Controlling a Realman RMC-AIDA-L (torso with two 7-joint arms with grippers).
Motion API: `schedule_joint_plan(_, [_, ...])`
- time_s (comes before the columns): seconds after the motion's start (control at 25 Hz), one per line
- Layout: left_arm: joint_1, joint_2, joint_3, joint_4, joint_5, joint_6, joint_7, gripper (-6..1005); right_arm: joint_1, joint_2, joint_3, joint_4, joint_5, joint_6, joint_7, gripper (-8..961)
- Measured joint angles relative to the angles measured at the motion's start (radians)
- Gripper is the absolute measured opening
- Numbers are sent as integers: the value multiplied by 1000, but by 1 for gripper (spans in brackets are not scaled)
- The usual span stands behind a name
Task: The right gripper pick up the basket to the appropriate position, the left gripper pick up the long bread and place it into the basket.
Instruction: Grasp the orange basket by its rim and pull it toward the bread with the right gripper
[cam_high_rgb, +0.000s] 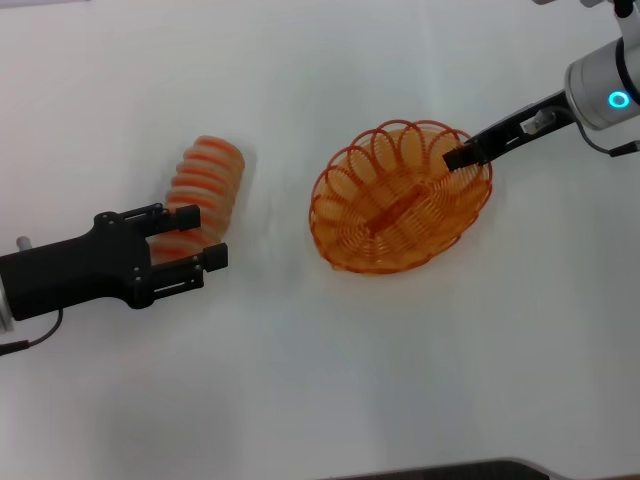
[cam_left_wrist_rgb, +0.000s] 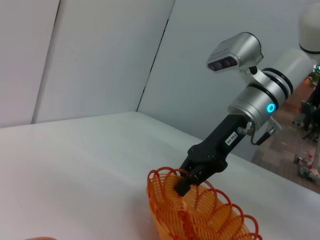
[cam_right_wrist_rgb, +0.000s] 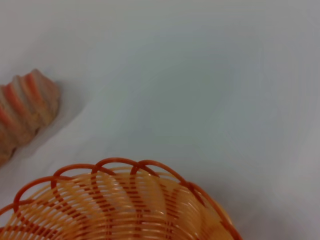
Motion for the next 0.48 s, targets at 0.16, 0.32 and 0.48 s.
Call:
schedule_joint_plan(0.16, [0,-1,0,0,0,0,0,687,0,-1,4,-2,5,-20,46,147])
schedule_joint_plan(0.32, [0,-3,-4,3,0,-1,2,687,0,-5,30,-8,11,-47,90,137])
schedule_joint_plan(0.48, [0,-5,-6,4,0,-8,2,686,-1,-19,79,-2,53,-82,105,127])
